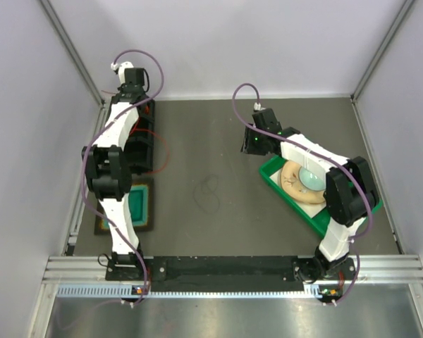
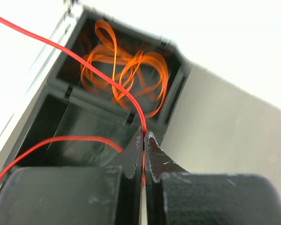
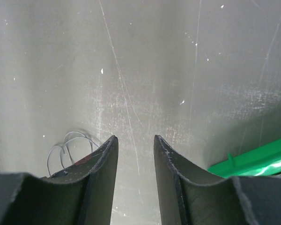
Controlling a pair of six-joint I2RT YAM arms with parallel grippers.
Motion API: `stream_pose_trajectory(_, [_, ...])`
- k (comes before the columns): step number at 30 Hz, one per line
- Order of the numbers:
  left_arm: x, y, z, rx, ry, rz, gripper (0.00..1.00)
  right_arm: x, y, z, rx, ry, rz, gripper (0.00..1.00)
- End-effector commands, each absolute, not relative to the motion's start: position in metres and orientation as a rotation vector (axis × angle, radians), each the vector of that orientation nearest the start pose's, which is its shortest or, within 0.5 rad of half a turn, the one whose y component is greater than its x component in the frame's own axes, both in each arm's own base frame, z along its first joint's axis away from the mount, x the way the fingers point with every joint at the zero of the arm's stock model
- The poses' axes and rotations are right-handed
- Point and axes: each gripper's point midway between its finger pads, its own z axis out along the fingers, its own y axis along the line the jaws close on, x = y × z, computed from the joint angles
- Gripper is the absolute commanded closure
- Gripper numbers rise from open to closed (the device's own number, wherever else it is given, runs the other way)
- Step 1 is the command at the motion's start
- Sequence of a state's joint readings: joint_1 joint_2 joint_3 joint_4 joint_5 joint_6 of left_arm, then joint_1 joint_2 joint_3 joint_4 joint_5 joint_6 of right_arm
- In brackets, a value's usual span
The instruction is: Untangle the cables
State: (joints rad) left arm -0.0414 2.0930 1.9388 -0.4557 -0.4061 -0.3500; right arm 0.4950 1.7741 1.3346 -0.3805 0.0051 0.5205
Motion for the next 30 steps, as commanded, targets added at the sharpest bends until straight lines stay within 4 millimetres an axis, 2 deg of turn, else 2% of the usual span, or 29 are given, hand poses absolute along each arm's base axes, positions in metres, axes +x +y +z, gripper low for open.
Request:
stream_pose_trajectory(1, [0.59, 0.038, 0.288, -0.65, 1.722, 0.095, 1.0, 0.405, 0.246, 0.112, 0.036, 2.43, 0.508, 0.64])
stream_pose_trajectory(6, [0.59, 0.052, 0.305, -0.788, 1.533, 0.075, 1.0, 0.403, 0.246, 0.109, 0.041, 2.435, 0.515, 0.64])
stream_pose_trajectory(8, [0.59, 0.052, 0.299, -0.829, 1.513, 0.061, 1.0, 0.402, 0.248, 0.107, 0.038, 2.438, 0.522, 0.64])
stream_pose_trajectory(9, [0.593, 0.055, 0.311, -0.852, 1.439, 0.053, 1.0, 0.403, 0.248, 0.105, 0.04, 2.44, 0.525, 0.64])
stream_pose_trajectory(12, [0.598, 0.055, 0.309, -0.912, 1.372, 0.026, 1.0, 0.402, 0.25, 0.103, 0.035, 2.445, 0.536, 0.65])
stream_pose_trajectory(16, [0.614, 0.05, 0.293, -0.921, 1.359, -0.033, 1.0, 0.402, 0.251, 0.101, 0.035, 2.451, 0.54, 0.65])
stream_pose_trajectory(19, [0.615, 0.048, 0.269, -0.921, 1.382, -0.031, 1.0, 0.401, 0.251, 0.098, 0.036, 2.455, 0.542, 0.65])
stream_pose_trajectory(20, [0.613, 0.048, 0.256, -0.91, 1.382, -0.025, 1.0, 0.401, 0.251, 0.097, 0.036, 2.459, 0.545, 0.65])
stream_pose_trajectory(22, [0.606, 0.048, 0.253, -0.898, 1.379, -0.024, 1.0, 0.401, 0.253, 0.096, 0.033, 2.46, 0.552, 0.66])
stream_pose_trajectory(23, [0.602, 0.046, 0.243, -0.872, 1.396, -0.021, 1.0, 0.401, 0.253, 0.094, 0.036, 2.464, 0.554, 0.66])
stream_pose_trajectory(25, [0.593, 0.045, 0.249, -0.846, 1.382, -0.032, 1.0, 0.401, 0.254, 0.094, 0.036, 2.465, 0.559, 0.66])
stream_pose_trajectory(26, [0.586, 0.046, 0.236, -0.828, 1.412, 0.0, 1.0, 0.401, 0.255, 0.094, 0.033, 2.464, 0.563, 0.66])
stream_pose_trajectory(28, [0.578, 0.051, 0.235, -0.827, 1.411, 0.027, 1.0, 0.401, 0.255, 0.093, 0.032, 2.466, 0.564, 0.66])
stream_pose_trajectory(29, [0.572, 0.052, 0.224, -0.824, 1.436, 0.053, 1.0, 0.402, 0.255, 0.093, 0.034, 2.464, 0.569, 0.66])
stream_pose_trajectory(30, [0.568, 0.054, 0.227, -0.824, 1.424, 0.059, 1.0, 0.401, 0.255, 0.092, 0.033, 2.468, 0.571, 0.66])
